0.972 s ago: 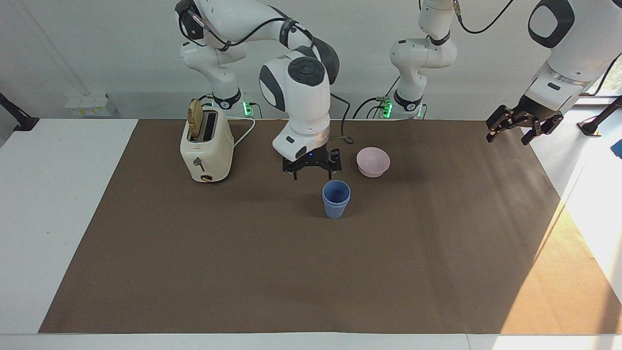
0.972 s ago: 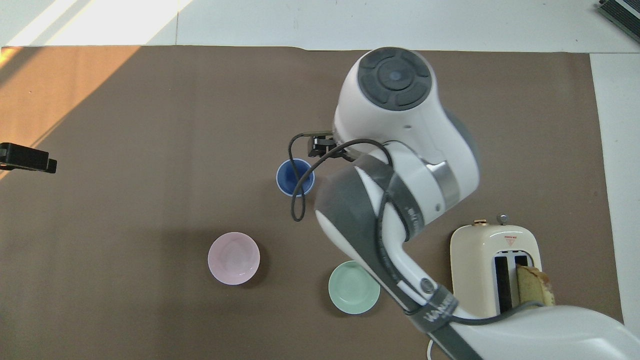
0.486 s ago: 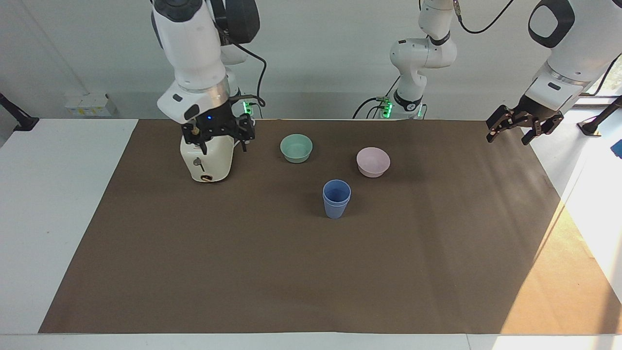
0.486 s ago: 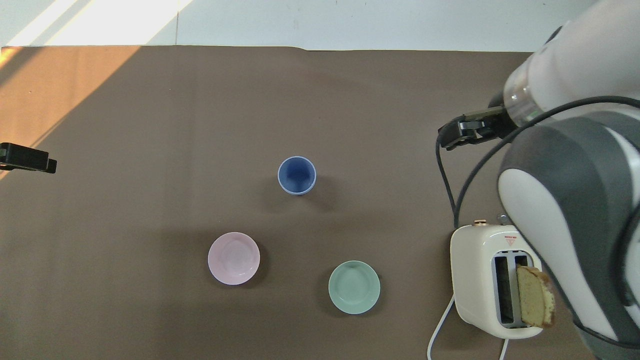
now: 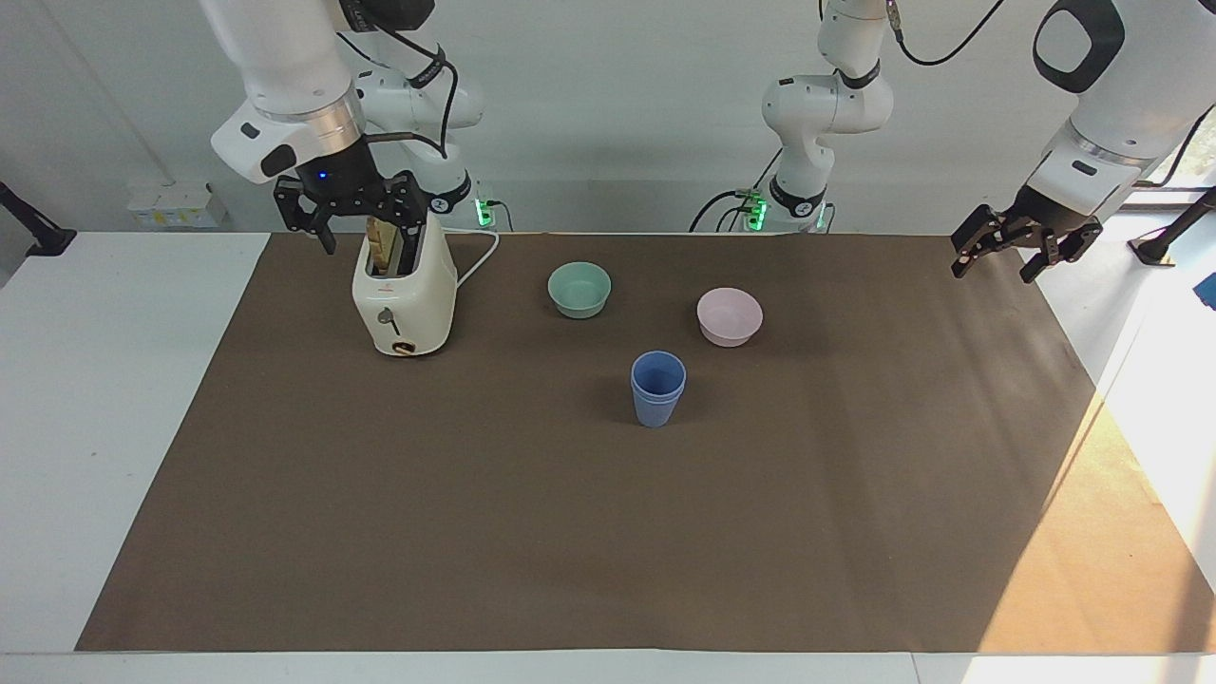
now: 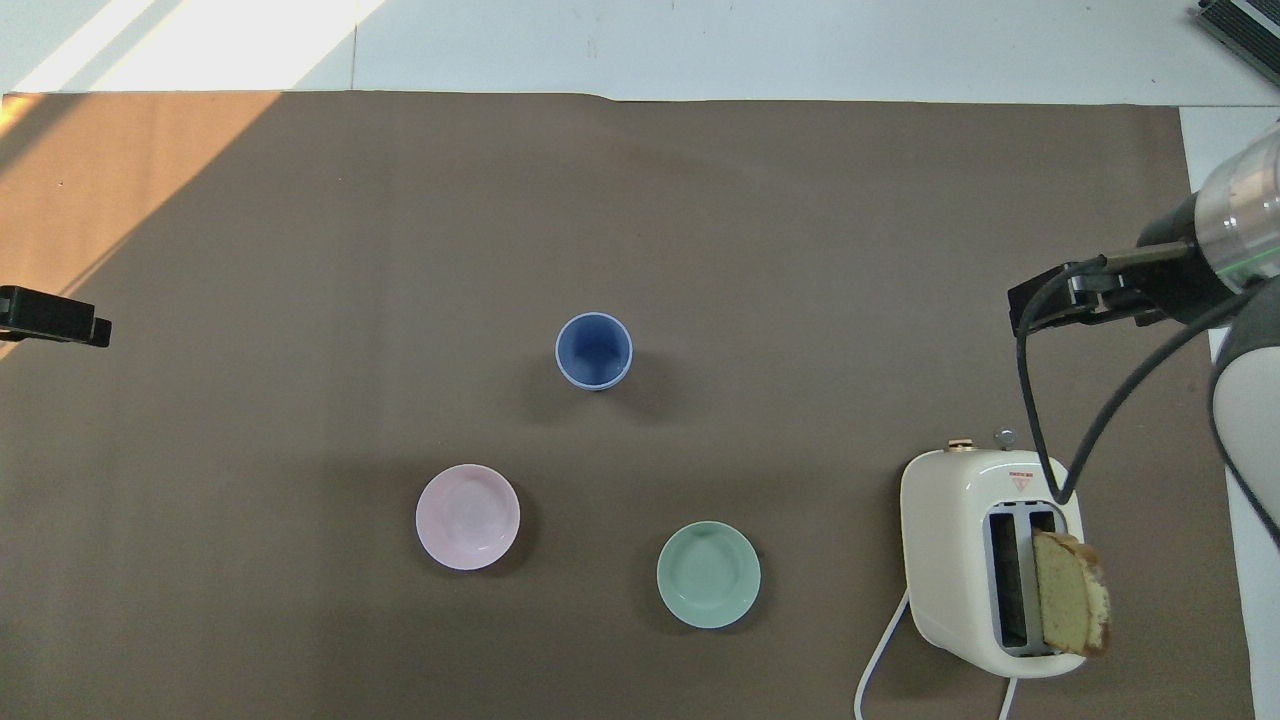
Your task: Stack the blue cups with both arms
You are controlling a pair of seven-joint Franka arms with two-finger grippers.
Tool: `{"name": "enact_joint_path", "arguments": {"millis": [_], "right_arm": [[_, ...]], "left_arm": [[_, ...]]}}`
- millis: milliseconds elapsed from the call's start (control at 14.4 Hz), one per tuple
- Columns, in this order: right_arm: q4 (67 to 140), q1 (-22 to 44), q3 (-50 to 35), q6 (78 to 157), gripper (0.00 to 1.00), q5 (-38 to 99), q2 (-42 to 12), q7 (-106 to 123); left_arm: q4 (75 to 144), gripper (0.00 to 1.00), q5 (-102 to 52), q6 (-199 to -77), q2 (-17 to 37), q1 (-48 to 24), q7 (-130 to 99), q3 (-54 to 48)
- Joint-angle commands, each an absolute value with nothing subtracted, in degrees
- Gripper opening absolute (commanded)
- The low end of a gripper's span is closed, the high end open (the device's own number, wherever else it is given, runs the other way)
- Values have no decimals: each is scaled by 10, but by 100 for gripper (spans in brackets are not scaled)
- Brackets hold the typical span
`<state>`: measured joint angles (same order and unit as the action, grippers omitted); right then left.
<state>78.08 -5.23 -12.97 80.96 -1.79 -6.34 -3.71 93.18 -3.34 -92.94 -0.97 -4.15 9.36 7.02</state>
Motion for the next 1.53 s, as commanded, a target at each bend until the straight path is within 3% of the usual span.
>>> {"name": "enact_joint_path", "arguments": {"millis": [0, 1458], "right_arm": [[859, -84, -134, 855, 100, 3, -20, 14], [874, -102, -135, 875, 100, 4, -16, 47]], "left_arm": [[941, 100, -25, -923, -25, -38, 92, 69], [929, 100, -2, -910, -33, -37, 95, 68]]}}
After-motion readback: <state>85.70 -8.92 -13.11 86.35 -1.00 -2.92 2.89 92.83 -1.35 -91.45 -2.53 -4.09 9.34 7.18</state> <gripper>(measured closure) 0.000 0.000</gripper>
